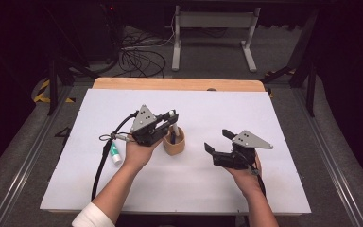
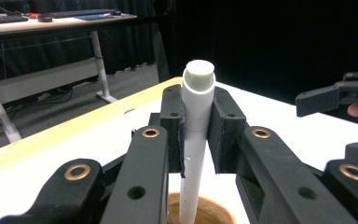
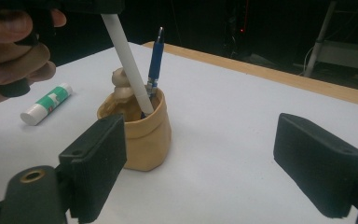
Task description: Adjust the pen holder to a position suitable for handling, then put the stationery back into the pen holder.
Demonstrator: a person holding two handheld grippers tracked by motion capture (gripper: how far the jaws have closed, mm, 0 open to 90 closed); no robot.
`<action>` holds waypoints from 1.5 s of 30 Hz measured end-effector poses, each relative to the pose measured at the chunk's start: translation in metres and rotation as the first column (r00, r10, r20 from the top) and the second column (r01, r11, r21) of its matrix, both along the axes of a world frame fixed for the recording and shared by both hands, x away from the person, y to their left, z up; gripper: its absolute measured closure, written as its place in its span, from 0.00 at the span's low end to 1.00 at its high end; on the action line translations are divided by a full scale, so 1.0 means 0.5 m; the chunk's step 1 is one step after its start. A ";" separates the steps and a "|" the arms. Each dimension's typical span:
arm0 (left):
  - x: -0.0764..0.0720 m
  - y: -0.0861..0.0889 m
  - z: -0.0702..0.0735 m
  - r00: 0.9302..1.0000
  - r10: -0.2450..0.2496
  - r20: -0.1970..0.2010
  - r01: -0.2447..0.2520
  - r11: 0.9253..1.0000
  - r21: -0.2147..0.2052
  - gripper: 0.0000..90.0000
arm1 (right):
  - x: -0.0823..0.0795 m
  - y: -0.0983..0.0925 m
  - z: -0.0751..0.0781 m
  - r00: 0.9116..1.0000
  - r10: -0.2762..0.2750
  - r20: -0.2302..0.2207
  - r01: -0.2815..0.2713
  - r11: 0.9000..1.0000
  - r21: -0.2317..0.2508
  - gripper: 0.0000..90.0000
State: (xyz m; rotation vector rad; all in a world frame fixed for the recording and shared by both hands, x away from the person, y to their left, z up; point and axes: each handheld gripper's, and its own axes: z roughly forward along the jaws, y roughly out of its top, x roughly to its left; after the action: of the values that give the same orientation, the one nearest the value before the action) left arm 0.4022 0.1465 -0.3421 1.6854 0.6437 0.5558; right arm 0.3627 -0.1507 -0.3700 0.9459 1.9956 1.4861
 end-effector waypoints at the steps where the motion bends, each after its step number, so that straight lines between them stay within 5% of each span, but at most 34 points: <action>1: 0.001 0.000 -0.001 1.000 0.001 0.005 -0.001 1.000 0.005 0.87 | 0.000 -0.001 0.001 1.000 -0.002 0.001 0.002 1.000 0.000 0.20; 16: 0.014 -0.009 -0.012 1.000 0.011 -0.006 -0.010 0.999 0.036 0.87 | -0.001 -0.020 0.009 1.000 -0.029 0.011 0.029 1.000 0.007 0.21; 45: 0.058 -0.016 -0.044 0.994 0.042 -0.101 -0.036 0.997 0.063 0.86 | 0.000 -0.026 0.009 0.999 -0.040 0.010 0.040 0.999 0.005 0.21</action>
State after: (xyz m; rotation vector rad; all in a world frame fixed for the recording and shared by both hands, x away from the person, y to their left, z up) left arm 0.4312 0.1383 -0.3639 1.7704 0.7413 0.5241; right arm 0.3626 -0.1635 -0.3653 0.9721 1.9555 1.4720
